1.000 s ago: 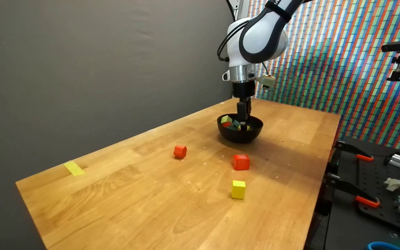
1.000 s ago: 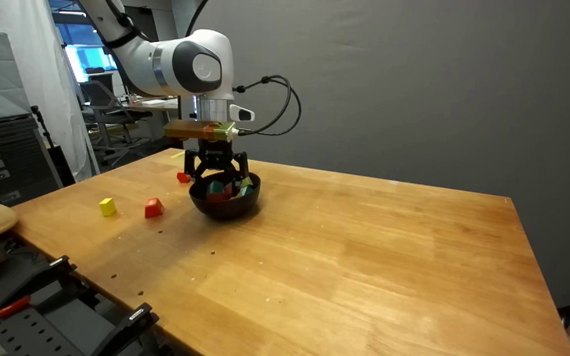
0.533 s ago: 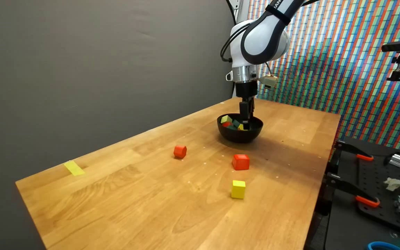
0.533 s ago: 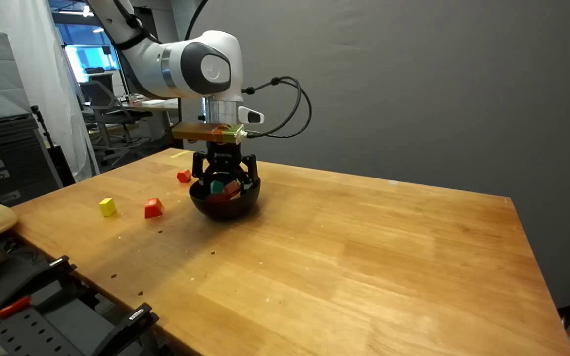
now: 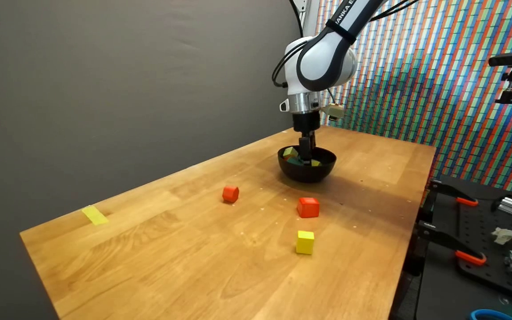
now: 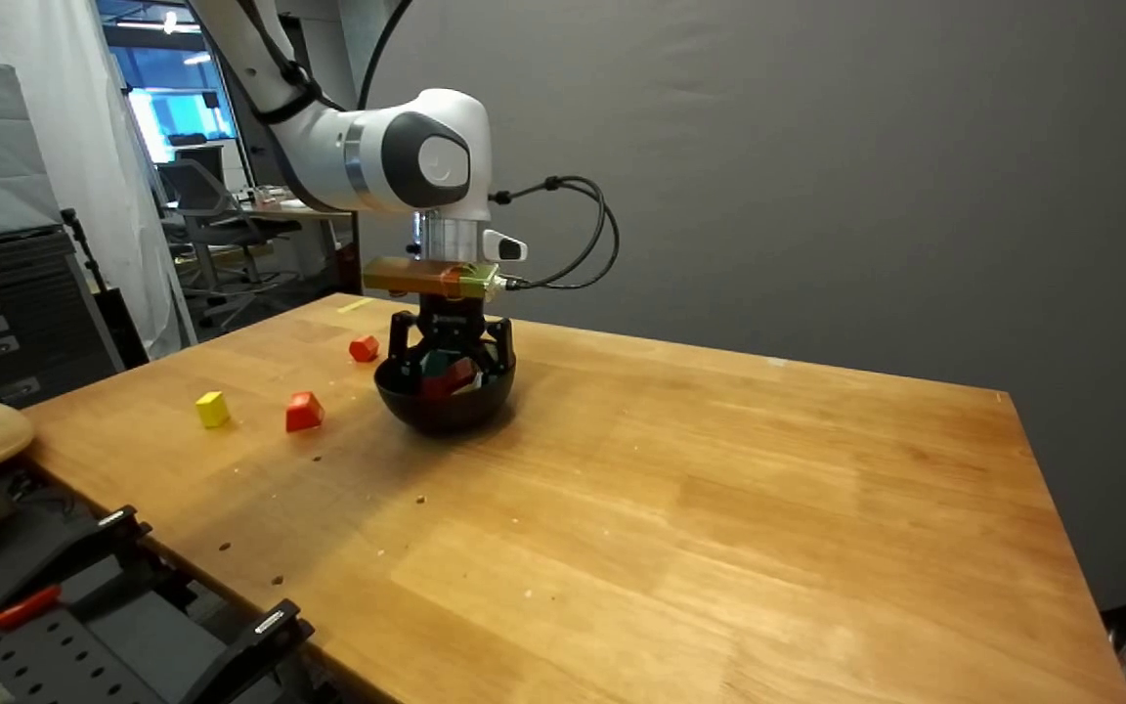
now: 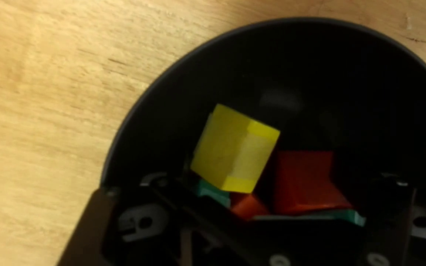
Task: Take the blocks in the bowl and put them on the table
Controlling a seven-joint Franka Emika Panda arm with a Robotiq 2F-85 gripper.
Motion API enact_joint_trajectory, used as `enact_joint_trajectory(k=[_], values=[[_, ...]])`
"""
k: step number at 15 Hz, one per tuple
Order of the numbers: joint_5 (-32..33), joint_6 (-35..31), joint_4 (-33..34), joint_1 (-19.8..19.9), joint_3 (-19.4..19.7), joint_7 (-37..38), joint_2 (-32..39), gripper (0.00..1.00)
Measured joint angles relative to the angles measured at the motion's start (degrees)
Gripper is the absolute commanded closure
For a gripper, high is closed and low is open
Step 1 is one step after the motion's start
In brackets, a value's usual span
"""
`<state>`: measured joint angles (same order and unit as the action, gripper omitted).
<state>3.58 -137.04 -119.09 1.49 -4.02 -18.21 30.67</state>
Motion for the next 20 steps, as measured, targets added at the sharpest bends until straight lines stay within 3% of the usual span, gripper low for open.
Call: enact_joint_trajectory(k=[6,10,15,20], values=[[0.19,3.03,0.99,-0.45,-0.84,-0.73,0.94,0.81],[2.51,3.62,-2.13,-2.17,-0.8,0.82,-2.55,0.82],[8.54,3.63,-12.21,-6.12,-0.71,8.8,-16.13,0.82],[2.76,2.7,-22.93,-6.72,-2.35,9.1,-24.85,0.82]])
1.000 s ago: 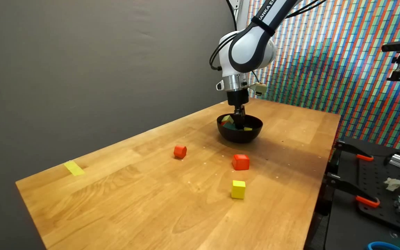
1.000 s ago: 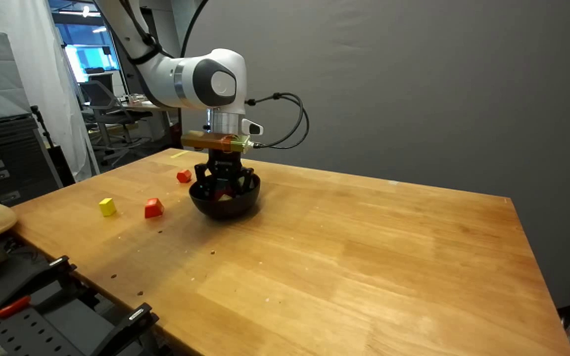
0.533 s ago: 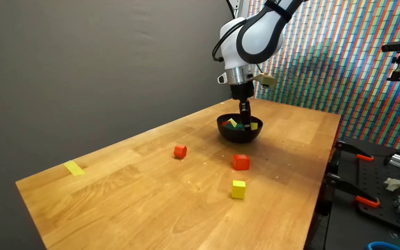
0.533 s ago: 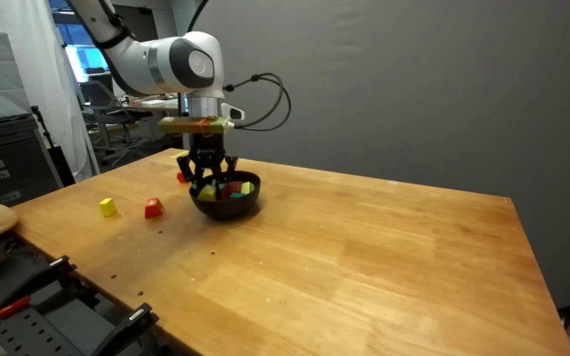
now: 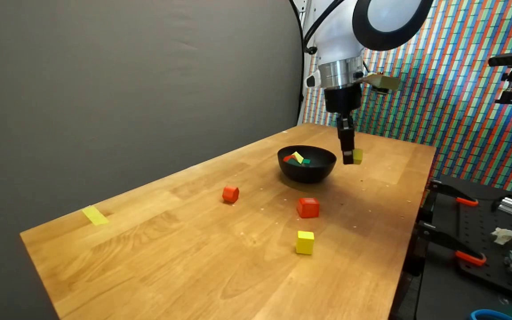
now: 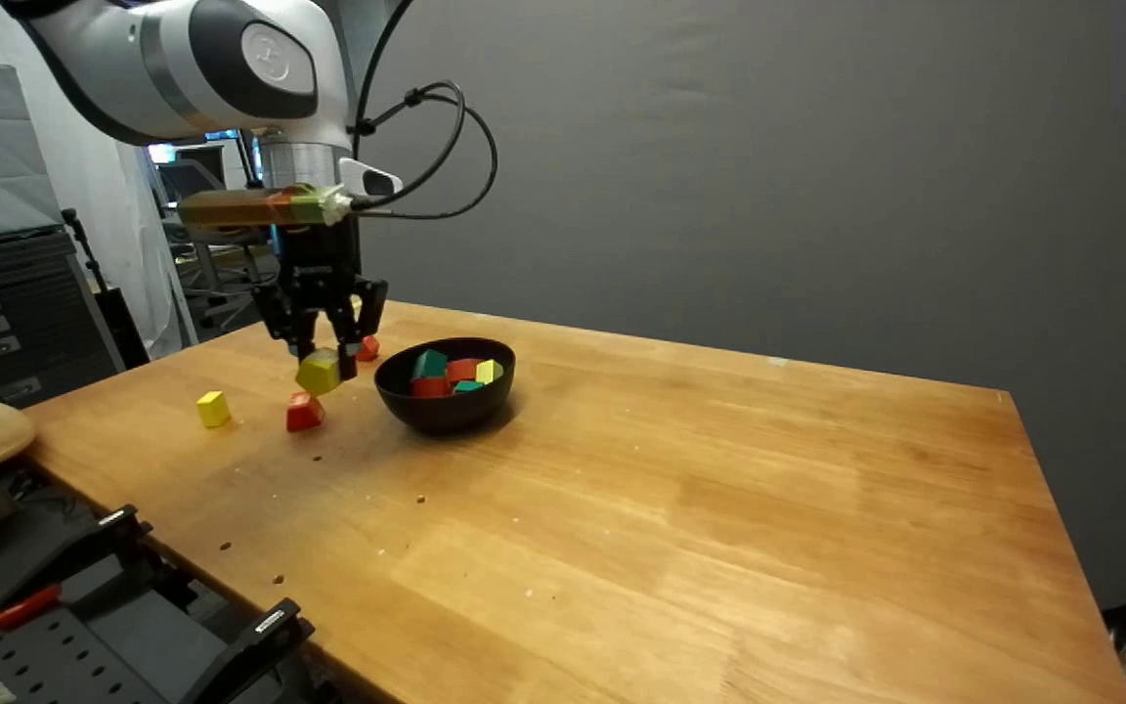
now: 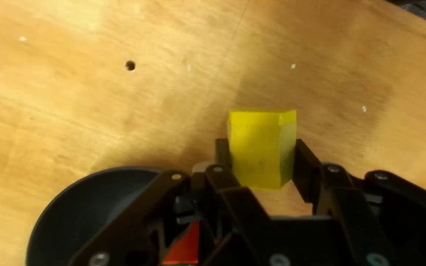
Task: Take the blocks in the bowl and put them on the table
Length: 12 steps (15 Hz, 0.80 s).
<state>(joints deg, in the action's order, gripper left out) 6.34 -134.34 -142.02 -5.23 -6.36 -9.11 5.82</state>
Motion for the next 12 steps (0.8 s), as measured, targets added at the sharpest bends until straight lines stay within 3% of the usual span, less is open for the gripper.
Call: enact_joint_trajectory(k=[4,5,6,10,12], values=[[-10.24,-6.41,-3.14,0.61,0.0,-7.95,4.34,0.82],[-12.33,-7.81,-3.01,0.99,-0.06,-10.19,6.38,0.47],[-13.94,-9.0,-2.75,1.51,-0.2,-11.98,8.46,0.31],[-15.5,-11.27,-1.73,4.45,-1.53,-15.16,13.62,0.02],[-16.66,-11.26,-1.91,6.23,-3.25,-17.68,13.21,0.0]])
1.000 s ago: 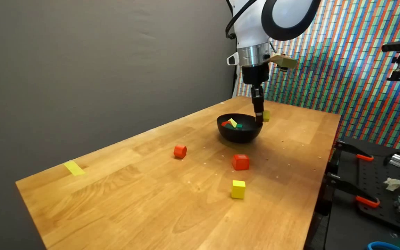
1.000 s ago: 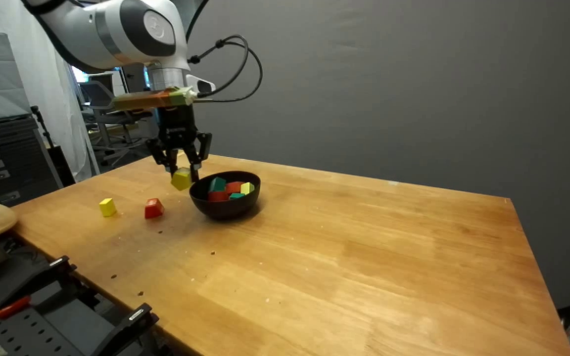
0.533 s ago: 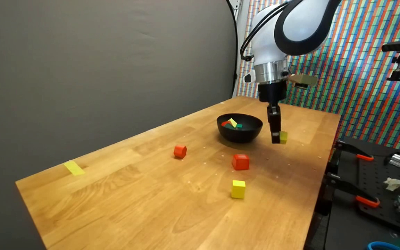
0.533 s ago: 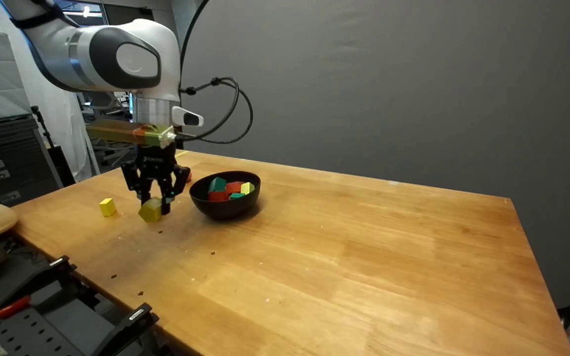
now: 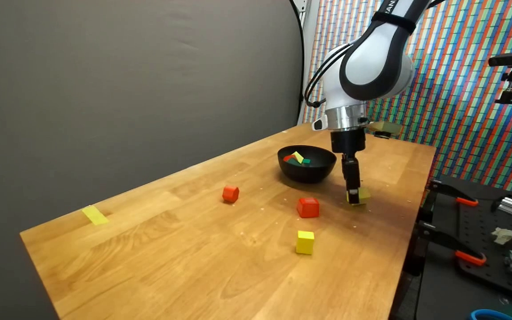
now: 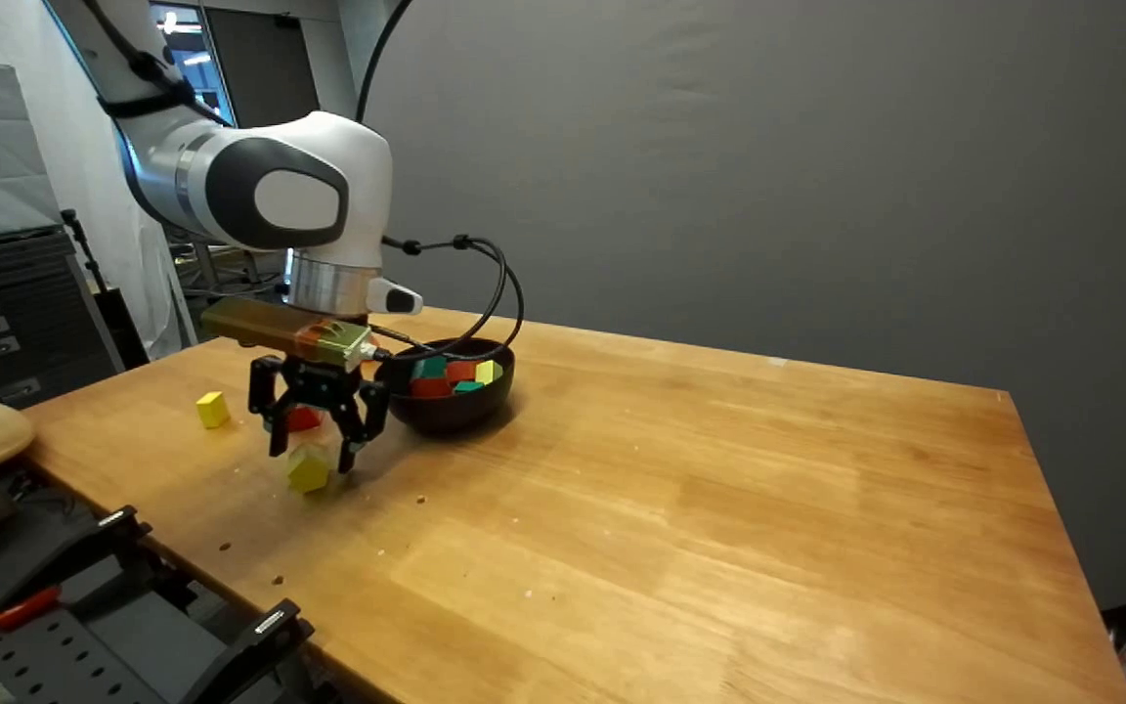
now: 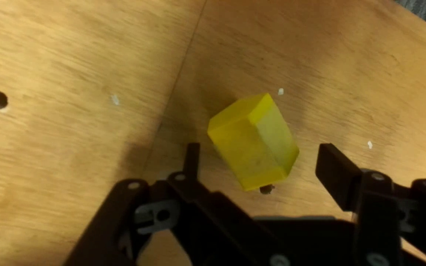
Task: Take the blocks in the bowl and put them on the table
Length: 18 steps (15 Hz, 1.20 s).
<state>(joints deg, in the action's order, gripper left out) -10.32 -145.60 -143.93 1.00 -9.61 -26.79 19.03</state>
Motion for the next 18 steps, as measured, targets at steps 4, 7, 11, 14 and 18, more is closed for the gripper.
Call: enact_joint_trajectory(k=[4,7,11,14,18], values=[[0.35,-0.04,-2.81,0.61,-1.28,-0.95,-6.26,0.0],[5.24,0.18,-6.12,-1.05,-0.92,2.66,-14.89,0.0],[16.16,0.52,-5.72,-2.36,0.62,10.65,-22.38,0.0],[23.09,0.47,-1.72,-2.08,2.96,16.56,-22.85,0.0],[23.35,0.53,-1.6,-2.49,3.61,16.62,-22.26,0.0]])
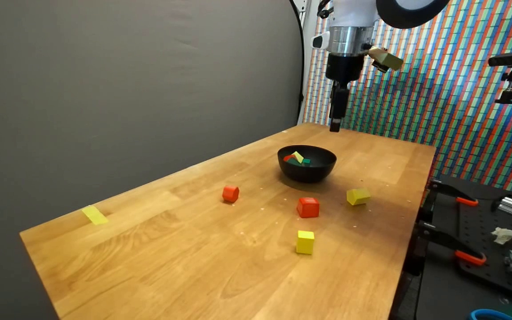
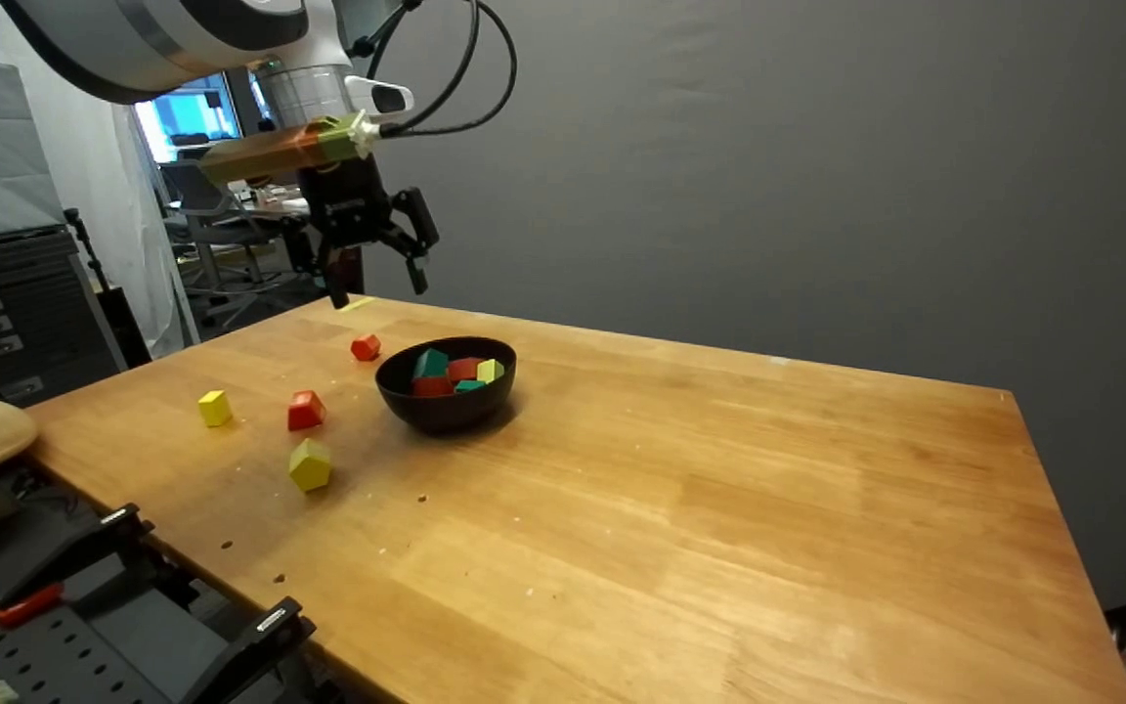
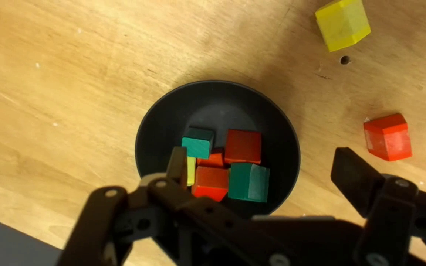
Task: Take the blocks in the bowl and put them on the table
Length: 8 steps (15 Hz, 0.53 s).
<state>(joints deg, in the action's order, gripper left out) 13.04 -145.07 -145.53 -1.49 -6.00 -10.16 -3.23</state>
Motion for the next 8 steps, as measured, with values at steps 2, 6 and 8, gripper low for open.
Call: enact_joint_trajectory(k=[2,6,8], values=[[0.0,-0.01,-0.22,-0.11,0.0,0.0,0.01,0.0],[4.53,-0.73,0.39,0.12,0.81,4.81,0.78,0.0],[10.26,-2.11,2.22,0.59,1.6,10.39,2.41,0.0]])
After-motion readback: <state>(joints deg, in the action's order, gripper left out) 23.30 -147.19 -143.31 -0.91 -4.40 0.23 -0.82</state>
